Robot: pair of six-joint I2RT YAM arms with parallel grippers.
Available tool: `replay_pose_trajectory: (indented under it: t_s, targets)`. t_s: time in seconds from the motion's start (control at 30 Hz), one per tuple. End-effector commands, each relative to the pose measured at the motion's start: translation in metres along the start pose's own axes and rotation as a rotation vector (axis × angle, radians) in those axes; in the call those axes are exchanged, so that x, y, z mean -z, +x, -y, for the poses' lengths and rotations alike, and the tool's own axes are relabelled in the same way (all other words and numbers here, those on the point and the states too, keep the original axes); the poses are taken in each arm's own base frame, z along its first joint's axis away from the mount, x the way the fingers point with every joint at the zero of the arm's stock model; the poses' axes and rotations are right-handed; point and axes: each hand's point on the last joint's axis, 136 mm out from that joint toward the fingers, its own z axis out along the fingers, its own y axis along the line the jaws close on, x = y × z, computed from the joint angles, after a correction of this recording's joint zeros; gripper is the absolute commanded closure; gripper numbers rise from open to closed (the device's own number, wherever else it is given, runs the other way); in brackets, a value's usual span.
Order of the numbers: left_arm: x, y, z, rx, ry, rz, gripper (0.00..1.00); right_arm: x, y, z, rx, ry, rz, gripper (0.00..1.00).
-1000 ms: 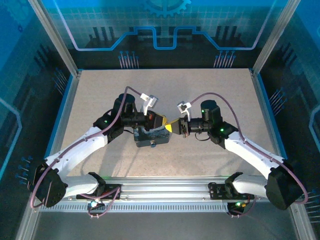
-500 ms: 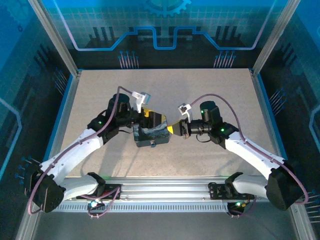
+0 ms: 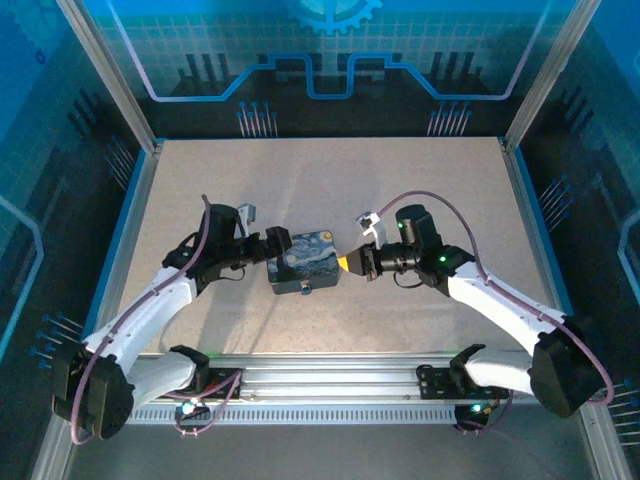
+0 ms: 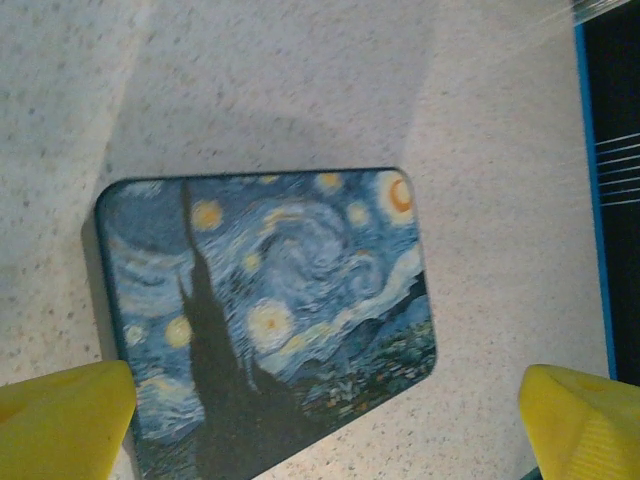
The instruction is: Unlock a padlock with a key
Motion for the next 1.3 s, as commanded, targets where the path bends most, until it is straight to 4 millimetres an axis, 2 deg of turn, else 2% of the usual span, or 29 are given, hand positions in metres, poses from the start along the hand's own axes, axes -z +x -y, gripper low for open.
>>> replay_pose_trajectory:
  t_s: [0.0,0.17,0.33,0.57,0.8,1.17,1.27]
  targets:
    - [-0.011,0.008,-0.02,0.069,-0.051,-0.028,0.01,0.002,-0.003,0.003,0.007,0.014,-0.003,1.0]
    - [-0.031,0.013,-0.031,0.075,-0.065,-0.062,0.01,0.002,-0.001,0.003,0.008,0.019,-0.008,1.0]
    - [-0.05,0.013,-0.033,0.057,-0.057,-0.091,0.02,0.002,0.001,0.003,0.005,0.017,-0.012,1.0]
    - [-0.073,0.002,-0.041,-0.019,-0.102,-0.114,0.14,0.003,0.004,0.003,0.003,0.02,-0.015,1.0]
    - [-0.094,-0.014,-0.025,-0.105,-0.044,-0.135,0.27,0.003,0.007,0.005,0.001,0.022,-0.017,1.0]
    - [-0.131,-0.034,0.009,-0.208,0.059,-0.201,0.29,0.002,0.012,0.008,-0.016,0.025,-0.021,1.0]
    - [-0.134,-0.038,0.015,-0.219,0.069,-0.199,0.28,0.001,0.015,0.01,-0.029,0.028,-0.024,1.0]
